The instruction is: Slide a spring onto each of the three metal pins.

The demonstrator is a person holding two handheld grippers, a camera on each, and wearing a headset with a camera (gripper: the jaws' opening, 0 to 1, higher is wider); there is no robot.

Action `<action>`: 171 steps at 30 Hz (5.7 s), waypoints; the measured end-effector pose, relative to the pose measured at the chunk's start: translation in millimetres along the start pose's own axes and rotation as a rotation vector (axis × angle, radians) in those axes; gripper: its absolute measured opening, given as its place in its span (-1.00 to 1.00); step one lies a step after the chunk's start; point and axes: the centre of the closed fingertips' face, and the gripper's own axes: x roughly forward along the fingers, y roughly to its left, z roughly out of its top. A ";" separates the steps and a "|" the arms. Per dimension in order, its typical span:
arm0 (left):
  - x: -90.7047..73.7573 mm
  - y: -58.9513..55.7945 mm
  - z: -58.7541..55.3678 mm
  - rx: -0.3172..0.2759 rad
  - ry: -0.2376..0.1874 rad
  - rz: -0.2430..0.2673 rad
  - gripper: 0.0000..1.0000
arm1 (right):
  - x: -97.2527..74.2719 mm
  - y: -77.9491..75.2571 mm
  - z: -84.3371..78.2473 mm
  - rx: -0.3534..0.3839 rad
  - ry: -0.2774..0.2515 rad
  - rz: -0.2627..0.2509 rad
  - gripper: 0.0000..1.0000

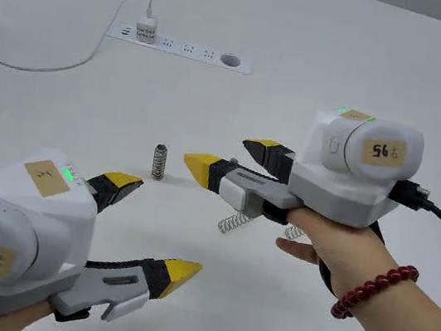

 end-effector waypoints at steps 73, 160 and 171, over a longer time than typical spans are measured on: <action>96.8 -8.6 -25.3 0.036 0.113 -0.091 -0.52 | -105.2 -47.7 -66.8 0.030 0.044 -0.061 0.23; 27.5 -38.0 64.8 0.121 -0.281 -0.160 -0.81 | -72.2 -6.4 -5.1 0.555 -0.089 0.180 -0.42; 24.3 -39.9 72.9 0.108 -0.311 -0.168 -0.81 | -71.4 0.5 0.6 0.624 -0.114 0.217 -0.60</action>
